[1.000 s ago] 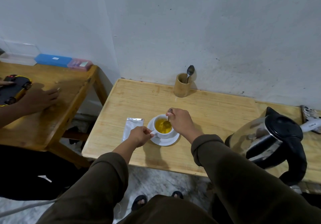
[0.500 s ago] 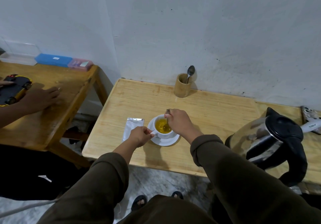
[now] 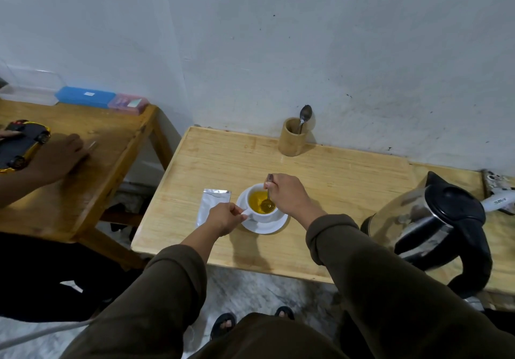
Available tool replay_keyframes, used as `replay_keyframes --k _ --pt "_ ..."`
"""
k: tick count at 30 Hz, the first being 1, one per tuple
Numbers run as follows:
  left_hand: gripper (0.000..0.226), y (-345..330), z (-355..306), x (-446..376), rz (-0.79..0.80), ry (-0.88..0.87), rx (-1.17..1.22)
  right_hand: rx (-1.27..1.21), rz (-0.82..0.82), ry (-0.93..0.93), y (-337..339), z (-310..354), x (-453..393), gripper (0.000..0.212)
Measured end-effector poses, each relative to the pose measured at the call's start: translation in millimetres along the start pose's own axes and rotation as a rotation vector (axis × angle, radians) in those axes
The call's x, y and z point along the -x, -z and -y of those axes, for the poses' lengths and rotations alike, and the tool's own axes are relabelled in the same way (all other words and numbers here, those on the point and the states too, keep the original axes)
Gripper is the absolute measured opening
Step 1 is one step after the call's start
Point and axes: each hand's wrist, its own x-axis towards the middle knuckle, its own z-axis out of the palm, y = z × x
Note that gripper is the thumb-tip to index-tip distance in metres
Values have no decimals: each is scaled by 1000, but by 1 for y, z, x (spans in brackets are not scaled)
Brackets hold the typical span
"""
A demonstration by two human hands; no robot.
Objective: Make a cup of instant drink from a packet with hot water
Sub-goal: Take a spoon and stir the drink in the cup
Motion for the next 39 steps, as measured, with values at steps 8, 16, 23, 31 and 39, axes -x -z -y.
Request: replay_keyframes --k 8,16,23,31,39 --pt "37 1 0 1 6 4 -9 -74 26 14 -1 2 3 27" --pt "37 1 -1 2 -4 6 -11 36 -29 -6 -1 0 1 28" --pt "39 0 0 1 -7 9 -10 -97 7 4 0 -1 5 26" --pt "39 1 0 0 -3 0 -27 49 -29 5 1 -2 3 28" --pt "38 2 -1 0 0 -6 -45 -139 16 -15 1 -3 9 25"
